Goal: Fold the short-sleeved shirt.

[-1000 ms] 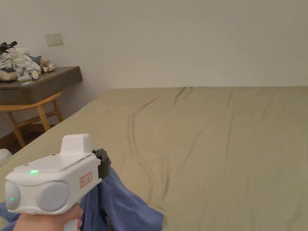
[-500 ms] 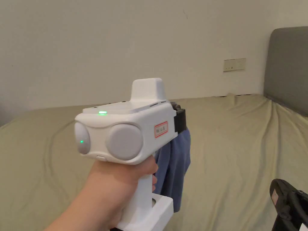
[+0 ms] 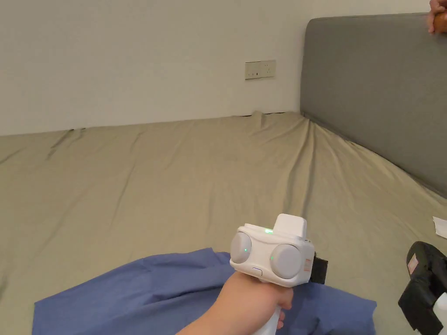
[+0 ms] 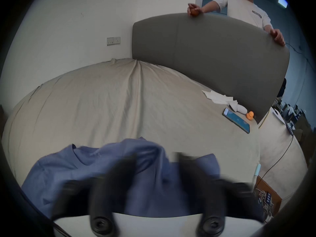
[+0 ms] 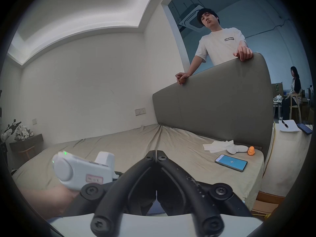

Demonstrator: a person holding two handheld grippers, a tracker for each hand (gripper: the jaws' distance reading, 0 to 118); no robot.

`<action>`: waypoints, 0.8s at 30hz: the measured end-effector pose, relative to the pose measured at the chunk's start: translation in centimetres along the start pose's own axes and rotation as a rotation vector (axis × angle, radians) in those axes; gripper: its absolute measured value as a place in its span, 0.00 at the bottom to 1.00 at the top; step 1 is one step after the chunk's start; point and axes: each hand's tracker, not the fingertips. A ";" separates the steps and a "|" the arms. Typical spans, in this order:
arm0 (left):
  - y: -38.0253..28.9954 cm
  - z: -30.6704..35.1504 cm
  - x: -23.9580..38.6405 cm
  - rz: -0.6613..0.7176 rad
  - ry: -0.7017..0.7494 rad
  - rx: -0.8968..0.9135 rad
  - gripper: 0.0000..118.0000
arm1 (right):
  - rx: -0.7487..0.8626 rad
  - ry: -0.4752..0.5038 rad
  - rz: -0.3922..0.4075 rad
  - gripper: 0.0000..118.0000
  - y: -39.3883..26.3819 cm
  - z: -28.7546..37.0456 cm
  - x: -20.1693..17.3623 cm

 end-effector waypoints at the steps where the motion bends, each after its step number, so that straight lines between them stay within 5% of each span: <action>1: -0.5 0.4 -0.2 0.006 0.014 0.025 0.80 | -0.007 0.008 0.003 0.01 -0.1 -0.1 -0.1; 2: -1.0 1.6 -0.6 0.004 -0.001 0.082 0.98 | -0.013 0.014 0.004 0.01 -0.2 -0.2 -0.2; 7: -2.4 11.3 -5.5 0.034 0.063 0.244 0.87 | -0.035 0.089 0.056 0.01 -1.2 -0.7 -2.1; 10: -5.1 18.9 -9.0 0.118 0.153 0.348 0.20 | -0.056 0.160 0.080 0.01 -1.5 -1.0 -3.9; 11: -6.5 21.3 -10.0 0.133 0.225 0.376 0.06 | -0.055 0.171 0.094 0.01 -1.7 -1.0 -4.5; 16: -15.2 31.4 -14.5 0.208 0.503 0.402 0.00 | -0.070 0.277 0.151 0.01 -2.5 -1.3 -8.6; 24: -25.2 39.5 -21.1 0.371 0.640 0.269 0.00 | -0.119 0.442 0.248 0.01 -4.3 -0.4 -13.4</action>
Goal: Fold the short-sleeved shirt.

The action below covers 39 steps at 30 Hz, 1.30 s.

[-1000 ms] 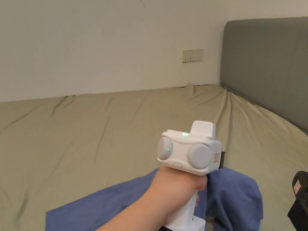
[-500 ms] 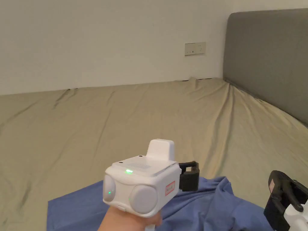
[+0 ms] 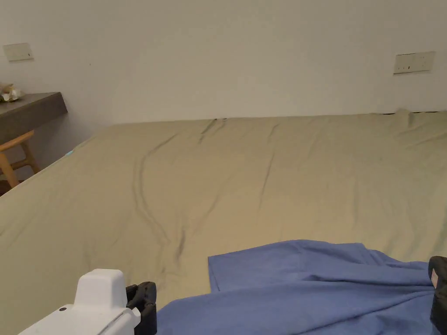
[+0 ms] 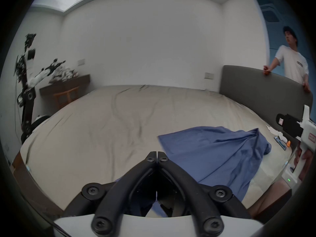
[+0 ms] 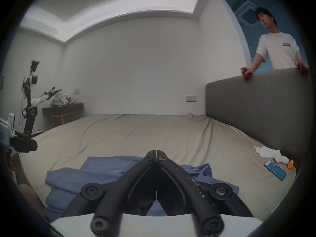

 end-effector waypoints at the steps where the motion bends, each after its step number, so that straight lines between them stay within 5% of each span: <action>1: 0.5 -0.1 -0.9 0.031 -0.011 -0.001 0.00 | -0.003 0.001 -0.009 0.01 0.3 -0.2 -0.3; 4: 1.2 -0.1 -2.5 0.075 -0.002 0.080 0.00 | 0.001 0.041 -0.071 0.01 0.9 -0.7 -0.8; 12: -1.1 -5.0 -4.1 0.059 0.019 -0.075 0.00 | -0.018 0.057 -0.040 0.01 0.9 -1.1 -2.0; 13: -1.3 -7.1 -4.2 0.050 0.003 -0.175 0.06 | -0.020 0.062 -0.041 0.01 0.8 -1.2 -2.0; 15: -2.1 -10.5 -4.4 0.077 0.011 -0.282 0.63 | -0.025 0.070 -0.025 0.01 0.7 -1.3 -2.3; 17: -3.0 -13.2 -4.5 0.064 -0.002 -0.354 0.90 | -0.029 0.076 -0.010 0.01 0.6 -1.3 -2.4; 19: -3.8 -15.1 -4.2 0.001 0.055 -0.364 0.87 | -0.024 0.078 -0.005 0.01 0.7 -1.3 -2.5; 21: -4.8 -16.6 -3.8 -0.011 0.098 -0.436 0.71 | -0.015 0.077 -0.009 0.01 0.9 -1.2 -2.2; 25: -5.2 -15.9 -3.0 0.093 0.097 -0.467 0.68 | -0.019 0.063 -0.029 0.01 0.8 -1.6 -1.2; 26: -5.2 -15.3 -2.5 0.076 0.109 -0.448 0.60 | -0.025 0.057 -0.037 0.01 0.8 -1.8 -1.0; 28: -5.1 -14.4 -0.8 0.002 0.096 -0.434 0.33 | -0.041 0.042 -0.056 0.01 0.7 -2.5 -0.2; 29: -5.1 -14.2 -0.2 -0.081 0.102 -0.432 0.08 | -0.046 0.026 -0.070 0.01 0.8 -2.7 0.3; 30: -5.4 -13.6 0.3 -0.113 0.116 -0.418 0.01 | -0.052 0.002 -0.087 0.01 1.0 -2.9 1.0; 34: -3.2 -10.8 -1.5 0.049 0.026 -0.317 0.01 | -0.052 -0.082 -0.147 0.01 3.5 -2.8 5.4; 37: -0.7 -8.5 -2.1 0.008 0.009 -0.242 0.01 | -0.135 -0.094 -0.190 0.02 5.0 -3.5 9.7; 39: 1.0 -6.9 -2.6 0.041 0.010 -0.159 0.01 | -0.215 -0.092 -0.130 0.08 4.9 -4.4 12.2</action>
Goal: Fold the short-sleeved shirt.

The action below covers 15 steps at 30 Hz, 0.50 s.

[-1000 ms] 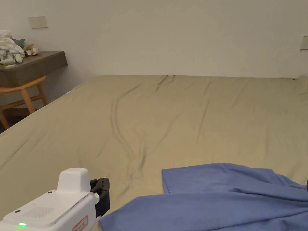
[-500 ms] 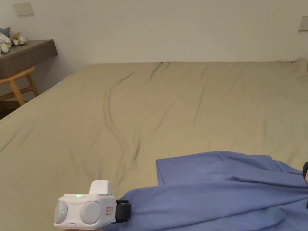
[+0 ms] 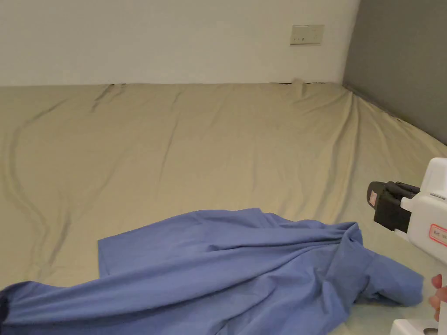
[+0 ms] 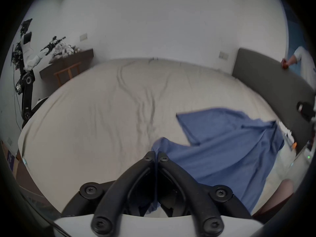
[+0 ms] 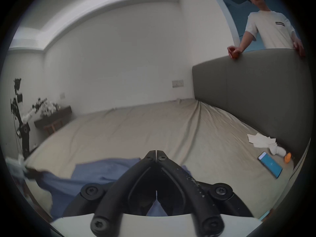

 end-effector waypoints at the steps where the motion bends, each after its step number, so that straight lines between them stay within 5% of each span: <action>1: 0.6 0.7 -0.3 0.042 -0.004 0.031 0.01 | -0.029 0.008 0.090 0.22 -0.1 -0.9 1.1; 3: 1.5 1.6 -0.2 0.055 -0.020 0.033 0.01 | -0.047 -0.018 0.179 0.85 -1.2 -3.0 2.9; 4: 1.7 1.9 -0.3 0.064 -0.018 0.051 0.01 | -0.091 0.020 0.176 1.00 -2.3 -4.7 4.0; 7: 1.5 1.9 -0.7 -0.004 0.076 0.066 0.01 | -0.272 0.044 0.089 1.00 -4.4 -8.7 6.7; 10: 1.3 1.7 -2.0 0.096 0.051 0.034 0.01 | -0.399 -0.005 -0.020 0.98 -6.1 -11.8 9.2; 15: 0.7 0.3 -0.9 0.069 0.034 0.009 0.00 | -0.528 0.024 -0.117 0.79 -8.3 -14.5 10.6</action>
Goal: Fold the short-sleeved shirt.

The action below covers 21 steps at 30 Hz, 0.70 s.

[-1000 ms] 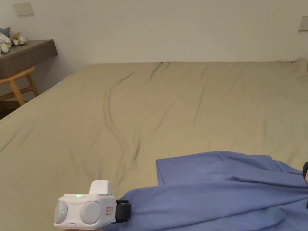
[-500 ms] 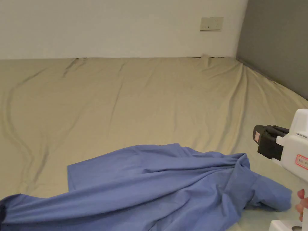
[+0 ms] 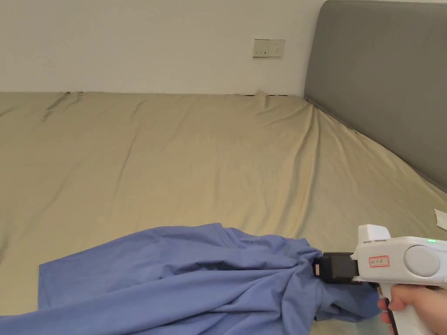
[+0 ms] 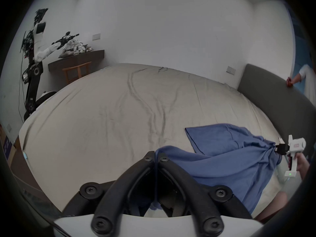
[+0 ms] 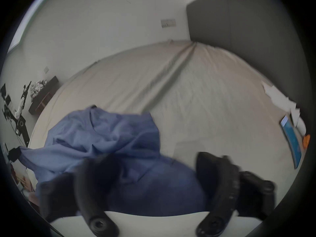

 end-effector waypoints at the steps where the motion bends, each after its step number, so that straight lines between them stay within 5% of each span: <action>1: -0.2 0.0 0.6 -0.029 0.000 0.003 0.00 | -0.048 -0.010 0.040 0.60 -0.4 -0.4 -0.4; 2: -0.4 0.0 1.0 -0.052 -0.010 0.005 0.00 | -0.060 -0.034 0.089 0.31 -0.9 -0.5 -0.9; 4: -0.3 0.0 1.3 -0.075 -0.015 0.006 0.00 | -0.017 -0.023 0.108 0.09 -2.0 0.1 -1.6; 12: 1.3 1.3 -0.2 -0.051 -0.019 0.055 0.00 | 0.171 0.004 0.112 0.06 -1.5 6.3 -2.1; 21: 9.7 8.7 -0.2 -0.048 -0.018 0.285 0.00 | 0.551 0.044 0.274 0.06 4.2 24.9 -8.0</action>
